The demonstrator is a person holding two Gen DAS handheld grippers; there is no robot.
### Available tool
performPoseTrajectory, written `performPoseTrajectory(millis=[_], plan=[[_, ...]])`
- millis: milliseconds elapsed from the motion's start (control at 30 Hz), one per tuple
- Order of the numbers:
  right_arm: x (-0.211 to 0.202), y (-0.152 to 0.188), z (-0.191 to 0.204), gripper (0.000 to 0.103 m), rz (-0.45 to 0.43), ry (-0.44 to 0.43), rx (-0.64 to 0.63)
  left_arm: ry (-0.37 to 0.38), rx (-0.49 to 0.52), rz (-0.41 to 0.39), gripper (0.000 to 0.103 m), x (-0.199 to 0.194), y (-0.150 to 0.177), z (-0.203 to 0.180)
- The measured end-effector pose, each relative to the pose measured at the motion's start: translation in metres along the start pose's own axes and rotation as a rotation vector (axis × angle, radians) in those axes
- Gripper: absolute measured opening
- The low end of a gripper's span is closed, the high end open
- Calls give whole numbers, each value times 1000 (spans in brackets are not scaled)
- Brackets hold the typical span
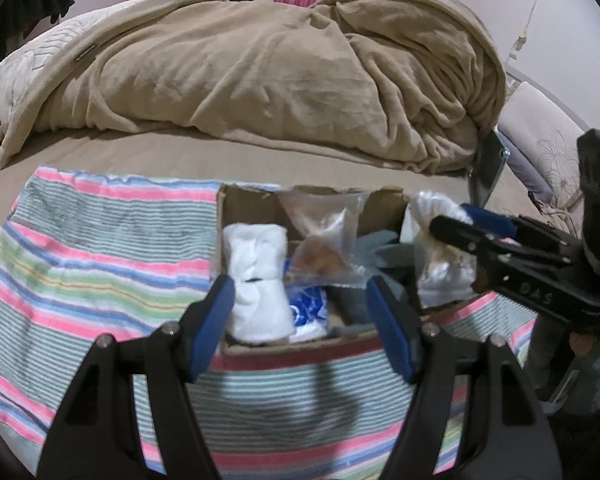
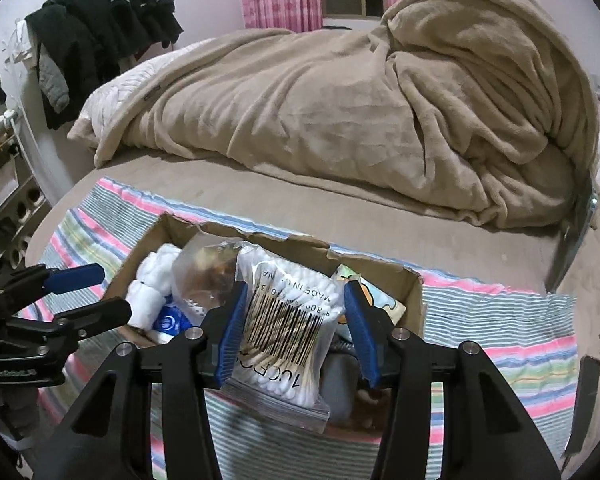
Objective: Organize objects
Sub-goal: 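Carry the cotton swab bag into the box and open the right gripper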
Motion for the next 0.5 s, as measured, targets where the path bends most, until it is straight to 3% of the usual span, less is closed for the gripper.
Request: performPoseTrajectory(millis=[500], plan=[[29,19,-9,50,51,0,14,-5,-4,41,70,24,8,-1]])
Point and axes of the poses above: each gripper's, at about its wrist camera, not at the fingertips, and x roughly the way its jaws point, z to its left, y to its underside, the point moved 10 cm from there along x, roughly the way its jaws point, and after that the axes turned 14 degrees about -y, right-handed, at the moved point
